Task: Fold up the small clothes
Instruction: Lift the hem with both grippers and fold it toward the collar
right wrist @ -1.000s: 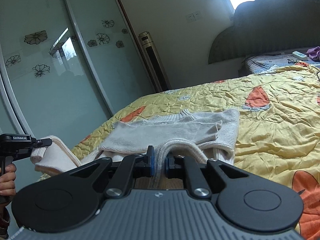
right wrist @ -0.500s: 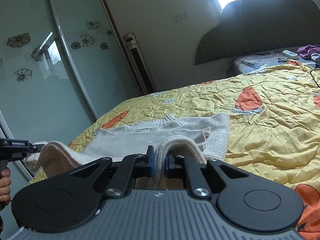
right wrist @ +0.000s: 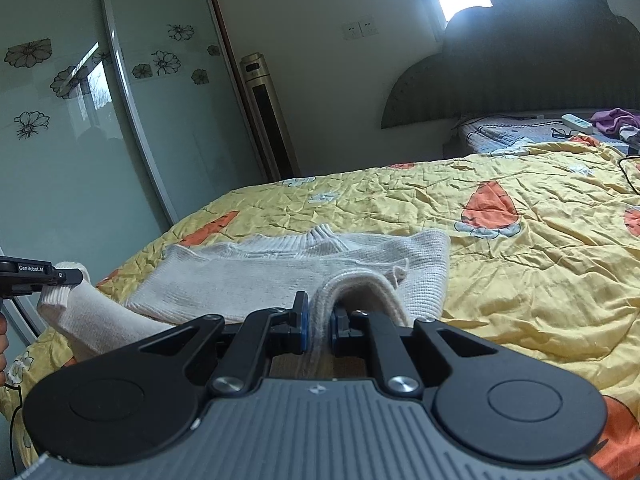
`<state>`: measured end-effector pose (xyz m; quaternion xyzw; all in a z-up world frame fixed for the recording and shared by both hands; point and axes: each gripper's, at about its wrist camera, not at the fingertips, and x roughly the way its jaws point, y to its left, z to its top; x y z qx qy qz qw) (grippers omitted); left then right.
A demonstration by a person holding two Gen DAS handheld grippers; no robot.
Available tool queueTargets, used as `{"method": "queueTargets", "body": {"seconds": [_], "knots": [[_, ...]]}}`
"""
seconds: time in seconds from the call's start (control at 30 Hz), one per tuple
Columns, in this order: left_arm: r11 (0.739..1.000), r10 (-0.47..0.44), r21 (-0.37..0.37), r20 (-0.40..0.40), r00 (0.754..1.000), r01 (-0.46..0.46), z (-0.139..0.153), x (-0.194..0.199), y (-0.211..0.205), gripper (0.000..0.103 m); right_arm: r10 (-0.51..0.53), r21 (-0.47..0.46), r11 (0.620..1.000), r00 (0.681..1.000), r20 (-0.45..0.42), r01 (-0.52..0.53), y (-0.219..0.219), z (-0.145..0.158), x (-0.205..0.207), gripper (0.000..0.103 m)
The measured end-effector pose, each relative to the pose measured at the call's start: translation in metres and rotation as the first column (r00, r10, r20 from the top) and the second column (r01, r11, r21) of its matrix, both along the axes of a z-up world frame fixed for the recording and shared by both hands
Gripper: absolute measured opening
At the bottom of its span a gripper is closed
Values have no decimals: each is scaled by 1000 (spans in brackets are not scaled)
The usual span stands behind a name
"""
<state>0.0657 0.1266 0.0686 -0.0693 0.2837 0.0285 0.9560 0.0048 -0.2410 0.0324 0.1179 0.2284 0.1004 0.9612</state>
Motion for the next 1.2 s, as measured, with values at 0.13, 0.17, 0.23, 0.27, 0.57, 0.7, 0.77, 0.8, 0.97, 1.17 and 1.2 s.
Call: {"method": "queueTargets", "body": {"seconds": [0.13, 0.17, 0.23, 0.27, 0.57, 0.7, 0.77, 0.8, 0.97, 1.17, 1.2], "knots": [[1000, 2, 1, 0, 1000, -2, 1, 3, 1, 14, -1, 4, 1000, 1000, 2, 1, -2, 1, 4, 15], [1000, 4, -1, 0, 1000, -4, 1, 4, 2, 14, 0, 4, 1000, 1000, 2, 0, -2, 1, 5, 15], [1000, 6, -3, -1, 1000, -6, 2, 6, 2, 14, 0, 4, 1000, 1000, 6, 0, -2, 2, 6, 15], [1000, 8, -2, -1, 1000, -8, 3, 7, 2, 14, 0, 4, 1000, 1000, 9, 0, -2, 3, 7, 15], [1000, 19, -2, 7, 1000, -19, 7, 16, 2, 14, -1, 4, 1000, 1000, 29, 1, -3, 10, 14, 15], [1000, 22, 0, 13, 1000, -22, 10, 19, 3, 14, -6, 11, 1000, 999, 39, 5, -4, 12, 18, 15], [1000, 24, 1, 14, 1000, -24, 11, 22, 3, 14, -9, 14, 1000, 999, 41, 8, -4, 12, 20, 15], [1000, 25, -1, 15, 1000, -25, 11, 23, 3, 14, -10, 15, 1000, 999, 41, 9, -5, 13, 22, 15], [1000, 29, 1, 28, 999, -29, 15, 26, 3, 14, -12, 18, 1000, 998, 55, 11, -4, 16, 25, 15], [999, 31, -16, 51, 998, -30, 25, 29, 6, 14, -18, 12, 1000, 997, 77, 17, -4, 24, 28, 15], [999, 31, -16, 54, 998, -30, 26, 30, 5, 14, -20, 12, 1000, 997, 79, 19, -4, 25, 30, 15]]}}
